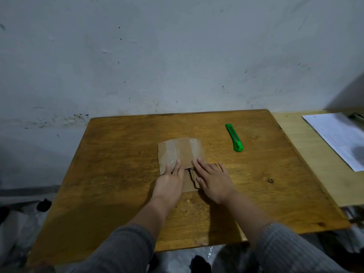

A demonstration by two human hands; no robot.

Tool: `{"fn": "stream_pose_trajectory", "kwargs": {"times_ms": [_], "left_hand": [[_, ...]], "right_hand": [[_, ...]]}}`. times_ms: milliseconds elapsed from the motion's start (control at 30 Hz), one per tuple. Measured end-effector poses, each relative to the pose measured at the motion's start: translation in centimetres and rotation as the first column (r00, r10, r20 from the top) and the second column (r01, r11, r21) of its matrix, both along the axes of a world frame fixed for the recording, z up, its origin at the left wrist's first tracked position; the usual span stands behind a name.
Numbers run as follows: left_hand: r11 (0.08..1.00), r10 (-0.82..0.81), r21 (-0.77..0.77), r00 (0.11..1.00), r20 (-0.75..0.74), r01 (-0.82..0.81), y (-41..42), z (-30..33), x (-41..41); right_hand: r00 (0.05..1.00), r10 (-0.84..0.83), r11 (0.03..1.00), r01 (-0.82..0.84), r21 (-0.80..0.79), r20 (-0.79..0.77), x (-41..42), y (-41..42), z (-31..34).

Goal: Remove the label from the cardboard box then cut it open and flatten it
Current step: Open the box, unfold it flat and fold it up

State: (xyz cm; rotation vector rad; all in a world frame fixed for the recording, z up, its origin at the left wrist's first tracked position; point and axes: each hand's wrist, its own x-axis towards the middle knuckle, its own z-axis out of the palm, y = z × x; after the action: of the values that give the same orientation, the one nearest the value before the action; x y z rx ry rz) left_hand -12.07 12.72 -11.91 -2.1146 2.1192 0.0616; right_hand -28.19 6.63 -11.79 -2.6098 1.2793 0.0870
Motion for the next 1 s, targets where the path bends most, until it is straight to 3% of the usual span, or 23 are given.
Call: {"fn": "stream_pose_trajectory", "kwargs": {"times_ms": [100,200,267,400,467,500,567,667,867,1000], "left_hand": [[0.999,0.032,-0.005,0.999,-0.035,-0.033,0.1,0.3,-0.1],[0.986,0.042,-0.154,0.993,-0.106,-0.059,0.5,0.5,0.4],[0.955,0.078,-0.252,0.952,-0.296,-0.157,0.8,0.3,1.0],[0.889,0.19,-0.141,0.63,-0.753,-0.437,-0.1,-0.4,2.1],[0.892,0.238,-0.01,0.487,-0.84,-0.452,-1.3,-0.2,2.6],[0.909,0.265,0.053,0.476,-0.839,-0.413,-1.8,-0.2,2.8],[0.941,0.29,0.114,0.592,-0.752,-0.317,-2.6,-0.4,2.8],[0.959,0.269,0.086,0.766,-0.584,-0.271,-2.9,-1.5,1.9],[0.963,0.24,-0.019,0.889,-0.39,-0.269,-2.6,-2.6,0.6],[0.964,0.234,-0.055,0.926,-0.297,-0.261,-2.6,-3.3,0.3]], "right_hand": [[0.998,0.032,0.999,-0.033,-0.011,-0.055,0.2,-0.3,-0.1],[0.997,0.05,0.998,-0.052,-0.022,-0.063,0.5,0.0,-0.2],[0.998,0.043,0.999,-0.044,-0.022,-0.034,0.5,0.2,-0.3],[0.998,0.054,0.998,-0.053,-0.042,0.035,1.0,-0.2,-0.2],[0.992,0.039,0.999,-0.041,0.017,0.117,1.6,-0.8,-0.1],[0.987,0.017,0.998,-0.026,0.058,0.161,1.9,-1.1,-0.1],[0.977,-0.018,0.995,-0.002,0.095,0.211,2.3,-1.5,-0.5],[0.979,-0.045,0.997,0.031,0.07,0.2,2.4,-1.6,-1.7],[0.995,-0.026,1.0,0.026,-0.003,0.1,2.6,-1.7,-2.6],[0.995,-0.04,0.998,0.043,-0.035,0.091,2.7,-1.4,-2.7]]}}
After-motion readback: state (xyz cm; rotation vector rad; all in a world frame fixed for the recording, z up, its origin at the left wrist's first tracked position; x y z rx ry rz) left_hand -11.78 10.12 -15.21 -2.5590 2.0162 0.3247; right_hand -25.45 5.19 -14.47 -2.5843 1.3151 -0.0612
